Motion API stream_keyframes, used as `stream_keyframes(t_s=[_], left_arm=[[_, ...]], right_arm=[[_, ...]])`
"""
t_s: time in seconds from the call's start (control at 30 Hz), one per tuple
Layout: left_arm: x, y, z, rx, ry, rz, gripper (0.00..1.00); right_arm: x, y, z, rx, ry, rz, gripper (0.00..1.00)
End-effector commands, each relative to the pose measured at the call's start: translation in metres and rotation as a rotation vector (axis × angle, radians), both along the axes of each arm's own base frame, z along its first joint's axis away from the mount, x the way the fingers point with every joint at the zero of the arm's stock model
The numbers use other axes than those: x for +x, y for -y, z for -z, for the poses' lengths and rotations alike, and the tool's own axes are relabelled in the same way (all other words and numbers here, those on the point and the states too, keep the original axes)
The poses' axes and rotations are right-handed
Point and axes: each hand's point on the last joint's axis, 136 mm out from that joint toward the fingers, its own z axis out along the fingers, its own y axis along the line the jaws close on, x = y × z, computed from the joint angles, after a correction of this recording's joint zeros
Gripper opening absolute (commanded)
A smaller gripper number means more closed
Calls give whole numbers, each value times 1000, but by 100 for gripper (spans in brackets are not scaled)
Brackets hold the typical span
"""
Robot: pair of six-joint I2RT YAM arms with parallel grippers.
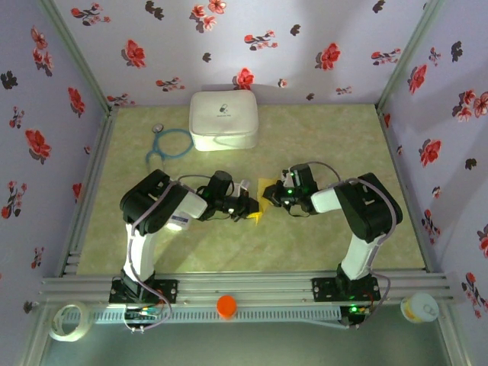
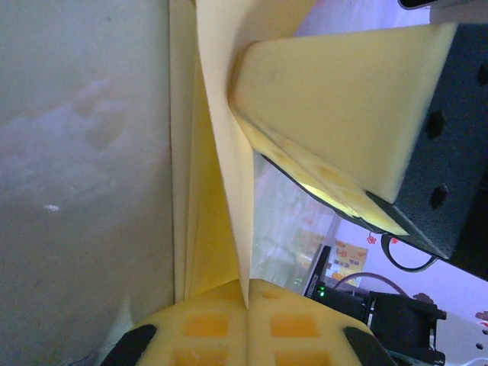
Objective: Fold a paper plane with a square sheet of paper (pick it up from the middle)
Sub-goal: Fold the wing for the fifth time at the center of the table.
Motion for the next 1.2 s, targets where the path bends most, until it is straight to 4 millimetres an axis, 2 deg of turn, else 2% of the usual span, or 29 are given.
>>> stream_keyframes(t_s=[0.0,0.27,0.63,0.8,1.07,1.17], left_arm=[[-4,-33,42,183,-90,-65,9],[-18,-40,37,229,-68,-2,13],[-25,-24,19,205,-22,97,20],[-29,-22,20,216,-22,124,16],[-40,-24,25,272,-30,186,4],[-43,-27,27,303,-29,206,3]], right_arm=[[-7,17,33,-111,-85,42,9],[-10,19,37,-124,-100,45,8],[-10,20,38,-132,-107,44,8],[-11,20,39,-136,-111,45,7],[-15,23,44,-156,-125,46,7],[-15,24,45,-162,-127,48,7]])
